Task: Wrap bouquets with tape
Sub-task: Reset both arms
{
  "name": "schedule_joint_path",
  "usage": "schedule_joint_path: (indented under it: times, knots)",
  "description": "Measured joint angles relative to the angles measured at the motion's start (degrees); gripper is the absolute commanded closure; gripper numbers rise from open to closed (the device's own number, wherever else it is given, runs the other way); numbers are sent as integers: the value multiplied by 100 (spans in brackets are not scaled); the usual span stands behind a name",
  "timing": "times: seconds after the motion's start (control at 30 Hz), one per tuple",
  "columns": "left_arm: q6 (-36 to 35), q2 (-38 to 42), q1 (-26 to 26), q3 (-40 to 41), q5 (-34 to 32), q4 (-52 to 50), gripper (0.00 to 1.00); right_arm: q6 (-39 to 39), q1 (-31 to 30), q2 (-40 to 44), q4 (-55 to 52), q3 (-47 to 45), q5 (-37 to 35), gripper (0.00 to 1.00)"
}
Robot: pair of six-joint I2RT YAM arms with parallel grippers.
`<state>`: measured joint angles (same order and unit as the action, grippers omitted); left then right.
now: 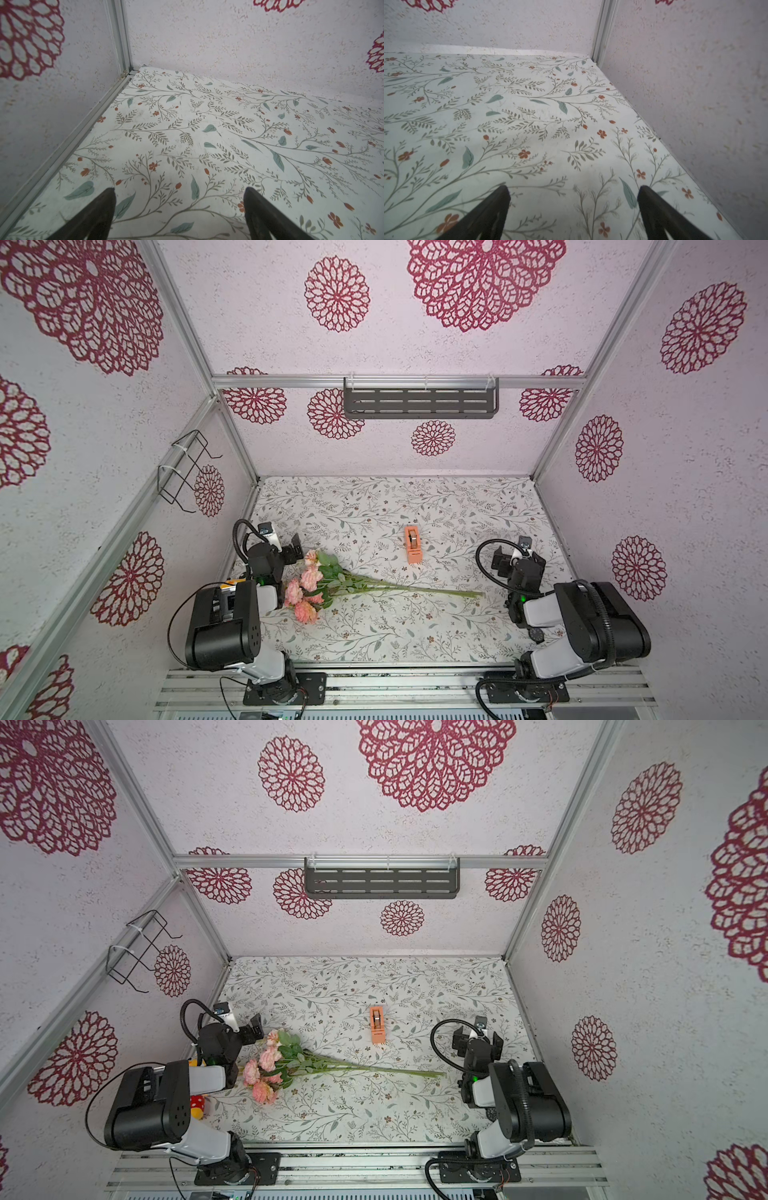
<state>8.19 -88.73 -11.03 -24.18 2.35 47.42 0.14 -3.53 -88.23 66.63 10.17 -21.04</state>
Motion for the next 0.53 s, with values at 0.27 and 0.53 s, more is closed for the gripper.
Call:
schedule_joint_path:
  times: [0.27,0.53]
  knots:
    - [-22,0,61,-9,-179,52,2,55,-11,-46,208,262,-17,1]
    - [-22,0,66,-9,-205,59,2,57,-11,-48,160,328,-17,1]
